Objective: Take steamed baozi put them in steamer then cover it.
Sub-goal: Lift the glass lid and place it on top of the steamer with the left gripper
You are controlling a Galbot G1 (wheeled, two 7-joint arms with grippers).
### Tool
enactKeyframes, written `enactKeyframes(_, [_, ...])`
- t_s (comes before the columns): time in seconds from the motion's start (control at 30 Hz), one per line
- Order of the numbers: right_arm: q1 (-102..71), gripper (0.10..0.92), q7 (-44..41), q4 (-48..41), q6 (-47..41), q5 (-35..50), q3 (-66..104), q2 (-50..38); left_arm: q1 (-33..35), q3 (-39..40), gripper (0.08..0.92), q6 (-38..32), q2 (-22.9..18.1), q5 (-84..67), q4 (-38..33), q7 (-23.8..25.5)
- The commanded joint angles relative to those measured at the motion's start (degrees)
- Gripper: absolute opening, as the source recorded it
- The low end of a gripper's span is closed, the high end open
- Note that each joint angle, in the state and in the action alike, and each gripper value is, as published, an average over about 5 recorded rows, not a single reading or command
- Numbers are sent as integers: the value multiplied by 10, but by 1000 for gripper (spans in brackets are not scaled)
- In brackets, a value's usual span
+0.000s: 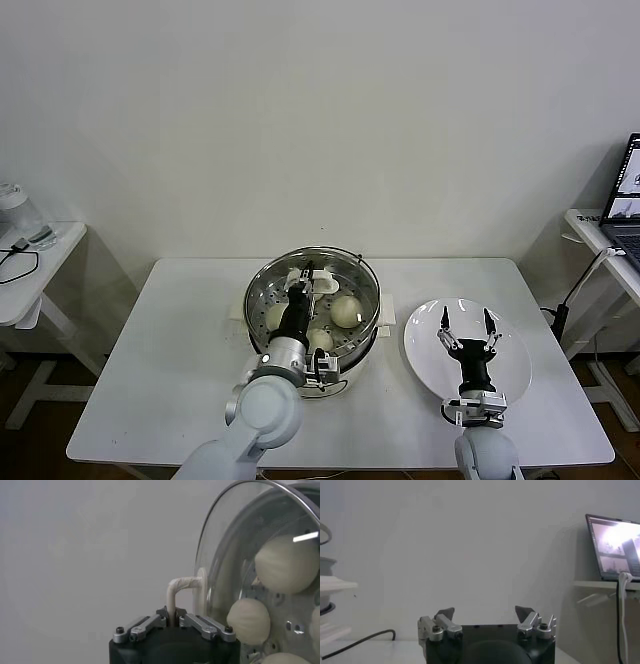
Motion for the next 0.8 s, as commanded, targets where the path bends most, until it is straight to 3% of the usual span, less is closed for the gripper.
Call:
enactKeyframes(0.03, [1, 823, 0, -1, 1, -2, 1, 0, -3, 6, 187, -3, -8, 28, 16, -7])
enactKeyframes(0.8, [6, 823, -1, -5, 5, -4, 3, 0, 4, 7, 187, -9, -5, 41, 21, 0])
